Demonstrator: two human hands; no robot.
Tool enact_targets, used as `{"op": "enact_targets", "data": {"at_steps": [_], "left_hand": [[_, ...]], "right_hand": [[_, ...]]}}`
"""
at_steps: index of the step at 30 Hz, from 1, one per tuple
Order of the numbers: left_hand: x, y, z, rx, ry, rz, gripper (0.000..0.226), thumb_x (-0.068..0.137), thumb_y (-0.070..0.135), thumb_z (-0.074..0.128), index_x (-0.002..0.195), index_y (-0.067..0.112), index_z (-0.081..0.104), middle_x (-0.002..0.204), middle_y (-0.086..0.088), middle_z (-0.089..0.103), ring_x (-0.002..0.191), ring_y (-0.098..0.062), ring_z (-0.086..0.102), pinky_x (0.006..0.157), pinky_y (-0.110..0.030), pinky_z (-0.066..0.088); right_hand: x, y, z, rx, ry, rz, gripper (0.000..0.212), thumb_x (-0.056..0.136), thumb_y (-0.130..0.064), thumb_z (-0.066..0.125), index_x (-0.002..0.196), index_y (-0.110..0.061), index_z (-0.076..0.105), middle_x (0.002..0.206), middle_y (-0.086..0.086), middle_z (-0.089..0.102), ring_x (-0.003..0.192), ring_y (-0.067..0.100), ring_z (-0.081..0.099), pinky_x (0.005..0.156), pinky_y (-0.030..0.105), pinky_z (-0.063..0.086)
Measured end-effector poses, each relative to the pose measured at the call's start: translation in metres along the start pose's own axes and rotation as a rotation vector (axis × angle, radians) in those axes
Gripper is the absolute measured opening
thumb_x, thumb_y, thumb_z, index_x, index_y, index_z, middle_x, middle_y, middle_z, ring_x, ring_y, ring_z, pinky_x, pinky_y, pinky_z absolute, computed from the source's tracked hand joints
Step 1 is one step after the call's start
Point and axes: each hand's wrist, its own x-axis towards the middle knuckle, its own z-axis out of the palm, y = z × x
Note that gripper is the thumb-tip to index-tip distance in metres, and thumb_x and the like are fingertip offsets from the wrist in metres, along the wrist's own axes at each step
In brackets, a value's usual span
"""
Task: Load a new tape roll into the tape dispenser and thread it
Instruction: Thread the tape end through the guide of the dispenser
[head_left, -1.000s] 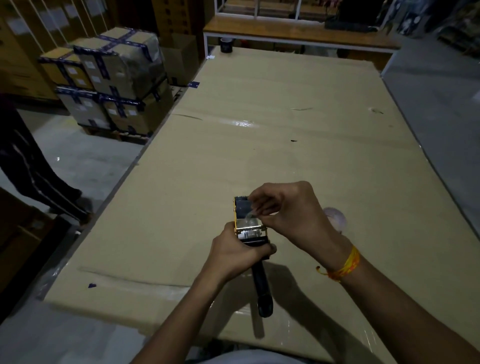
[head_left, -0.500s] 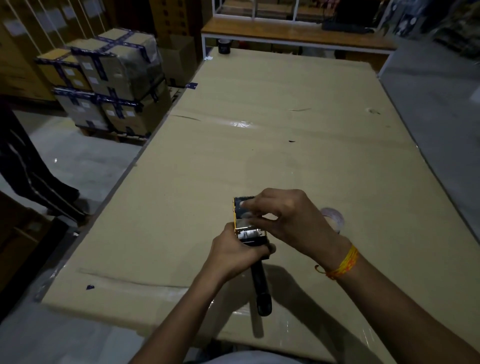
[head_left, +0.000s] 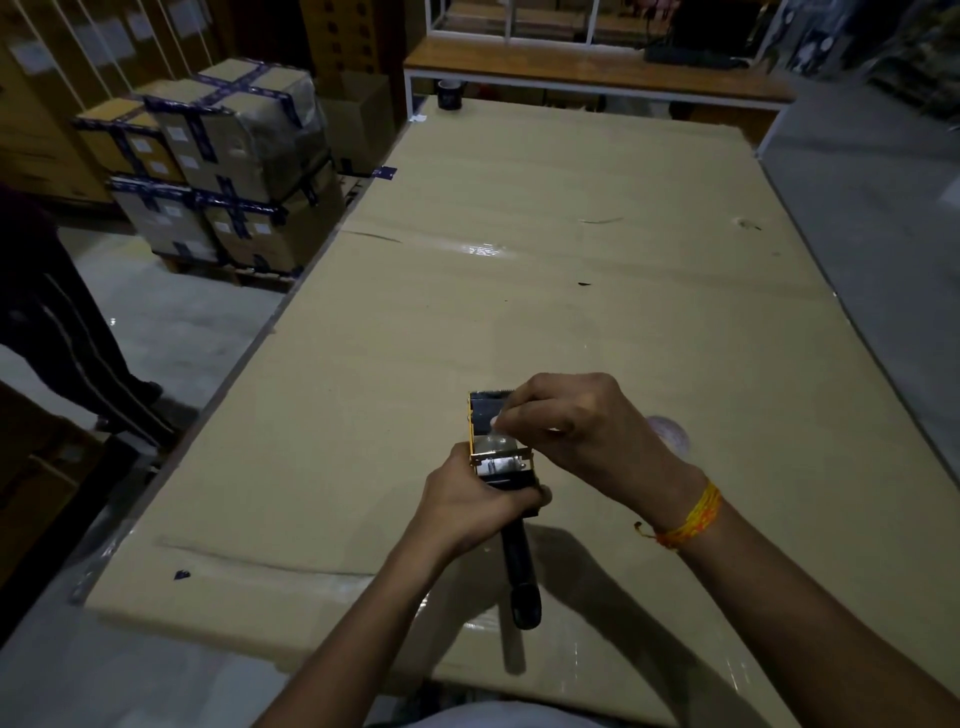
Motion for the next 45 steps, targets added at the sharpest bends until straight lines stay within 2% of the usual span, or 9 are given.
{"op": "enact_targets", "data": {"at_steps": [6,11,14,20,26,31,37,41,45], "left_hand": [[0.001,-0.004,0.007,0.058,0.006,0.018,0.069,0.058,0.051,0.093,0.118,0.036,0.061,0.100,0.017,0.075,0.087,0.005,0.070,0.066,-0.014,0.050],[0.001,-0.005,0.012,0.119,0.005,0.032,0.082,0.054,0.057,0.087,0.126,0.036,0.055,0.105,0.014,0.074,0.093,-0.005,0.072,0.072,-0.021,0.057],[0.003,-0.005,0.011,0.130,-0.011,0.013,0.078,0.055,0.057,0.087,0.124,0.036,0.056,0.104,0.014,0.074,0.092,-0.005,0.071,0.069,-0.020,0.054],[0.012,-0.006,0.002,0.123,-0.006,0.014,0.036,0.062,0.051,0.086,0.090,0.032,0.075,0.082,0.020,0.080,0.083,-0.001,0.075,0.087,-0.035,0.064],[0.015,-0.012,0.000,0.153,-0.043,0.038,0.063,0.054,0.062,0.087,0.109,0.037,0.070,0.097,0.019,0.079,0.091,-0.003,0.075,0.089,-0.035,0.065],[0.015,-0.011,0.002,0.164,-0.001,0.051,0.075,0.053,0.060,0.087,0.120,0.037,0.063,0.103,0.017,0.076,0.092,-0.001,0.072,0.074,-0.020,0.056],[0.015,-0.016,0.003,0.187,-0.040,0.063,0.070,0.058,0.058,0.086,0.120,0.037,0.062,0.103,0.016,0.076,0.093,-0.002,0.072,0.074,-0.021,0.057],[0.014,-0.022,0.005,0.207,-0.097,0.055,0.053,0.065,0.056,0.090,0.109,0.036,0.069,0.095,0.018,0.077,0.087,0.007,0.069,0.068,-0.013,0.049],[0.017,-0.030,0.008,0.216,-0.093,0.025,0.063,0.059,0.065,0.087,0.112,0.036,0.069,0.098,0.018,0.078,0.090,0.002,0.072,0.073,-0.016,0.053]], "right_hand": [[0.006,-0.003,-0.002,0.219,0.047,0.229,0.012,0.081,-0.010,0.092,0.091,-0.012,0.087,0.084,0.001,0.083,0.073,0.008,0.077,0.069,0.028,0.061],[0.010,-0.007,-0.003,0.294,0.116,0.493,0.011,0.077,-0.010,0.094,0.086,-0.013,0.088,0.079,-0.003,0.083,0.071,0.005,0.078,0.066,0.019,0.061],[0.010,-0.011,-0.003,0.287,0.139,0.552,0.012,0.076,-0.011,0.095,0.085,-0.014,0.088,0.076,-0.004,0.082,0.067,0.005,0.077,0.065,0.025,0.064],[0.007,-0.018,-0.008,0.287,0.160,0.609,0.012,0.076,-0.017,0.096,0.084,-0.014,0.087,0.073,-0.006,0.080,0.064,0.007,0.077,0.066,0.037,0.067],[0.012,-0.016,-0.014,0.255,0.165,0.717,0.017,0.075,-0.021,0.097,0.086,-0.015,0.087,0.072,-0.004,0.080,0.061,0.005,0.076,0.066,0.032,0.067],[0.012,-0.016,-0.010,0.230,0.208,0.752,0.016,0.074,-0.021,0.097,0.084,-0.015,0.086,0.068,-0.003,0.079,0.059,0.007,0.075,0.066,0.036,0.067],[0.021,-0.010,-0.012,0.203,0.132,0.790,0.020,0.072,-0.021,0.099,0.084,-0.013,0.084,0.068,0.000,0.079,0.060,0.010,0.077,0.070,0.038,0.068],[0.036,0.001,-0.016,0.255,-0.001,0.856,0.025,0.071,-0.013,0.100,0.085,-0.006,0.080,0.066,0.007,0.079,0.057,0.015,0.079,0.064,0.037,0.068],[0.039,0.010,-0.005,0.097,-0.085,0.779,0.030,0.065,-0.031,0.103,0.083,-0.018,0.082,0.066,-0.005,0.079,0.056,0.005,0.074,0.065,0.033,0.066]]}}
